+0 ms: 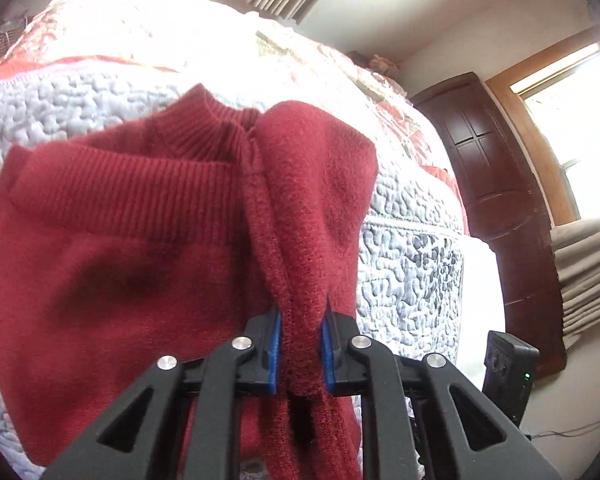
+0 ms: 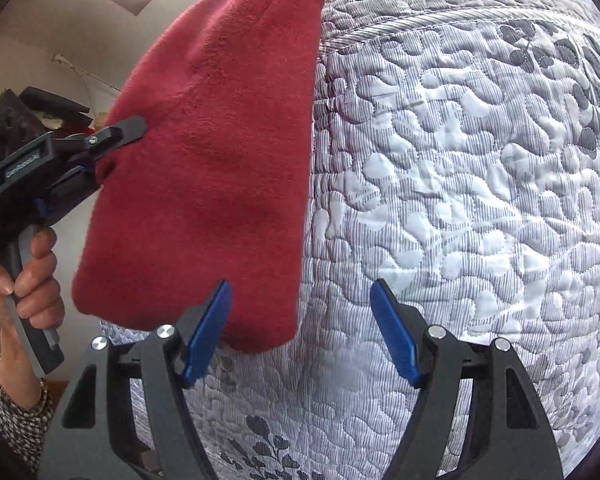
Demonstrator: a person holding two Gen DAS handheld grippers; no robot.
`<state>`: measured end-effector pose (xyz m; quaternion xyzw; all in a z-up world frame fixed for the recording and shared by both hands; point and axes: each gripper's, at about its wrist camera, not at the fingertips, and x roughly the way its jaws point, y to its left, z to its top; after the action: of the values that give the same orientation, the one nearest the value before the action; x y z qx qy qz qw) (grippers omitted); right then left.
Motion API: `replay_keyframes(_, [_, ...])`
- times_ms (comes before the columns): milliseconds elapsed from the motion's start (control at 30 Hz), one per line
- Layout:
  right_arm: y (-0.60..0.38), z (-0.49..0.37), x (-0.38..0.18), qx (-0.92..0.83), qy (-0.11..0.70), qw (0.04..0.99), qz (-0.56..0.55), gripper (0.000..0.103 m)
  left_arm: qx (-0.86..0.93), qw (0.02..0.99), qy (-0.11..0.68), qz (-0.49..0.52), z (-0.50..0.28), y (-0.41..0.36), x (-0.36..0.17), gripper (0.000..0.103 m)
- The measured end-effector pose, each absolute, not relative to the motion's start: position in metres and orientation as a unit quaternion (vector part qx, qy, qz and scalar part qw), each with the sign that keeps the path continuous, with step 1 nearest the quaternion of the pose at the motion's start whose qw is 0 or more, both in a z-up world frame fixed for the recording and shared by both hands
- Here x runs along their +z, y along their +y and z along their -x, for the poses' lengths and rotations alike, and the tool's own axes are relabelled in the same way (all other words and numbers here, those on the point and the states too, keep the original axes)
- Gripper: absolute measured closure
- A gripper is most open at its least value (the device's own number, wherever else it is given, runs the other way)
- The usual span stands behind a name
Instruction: Fold small clothes
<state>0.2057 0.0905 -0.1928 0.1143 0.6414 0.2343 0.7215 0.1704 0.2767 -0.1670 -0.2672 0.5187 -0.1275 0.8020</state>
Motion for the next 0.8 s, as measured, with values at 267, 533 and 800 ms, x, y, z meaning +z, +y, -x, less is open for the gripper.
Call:
replay_keyframes(267, [0.107, -0.206, -0.192, 0.248, 0.644, 0.717, -0.101, 0.031, -0.084, 0.83, 0.497, 0.24, -0.148, 0.346, -0.135, 0.087])
replay_keyframes(533, [0.131, -0.203, -0.192, 0.27, 0.646, 0.71, -0.077, 0.031, 0.009, 0.815, 0.523, 0.248, -0.111, 0.442, -0.165, 0.087])
replay_keyframes(800, [0.168, -0.203, -0.188, 0.291, 0.654, 0.695, -0.064, 0.031, 0.024, 0.791, 0.547, 0.274, -0.096, 0.444, -0.224, 0.085])
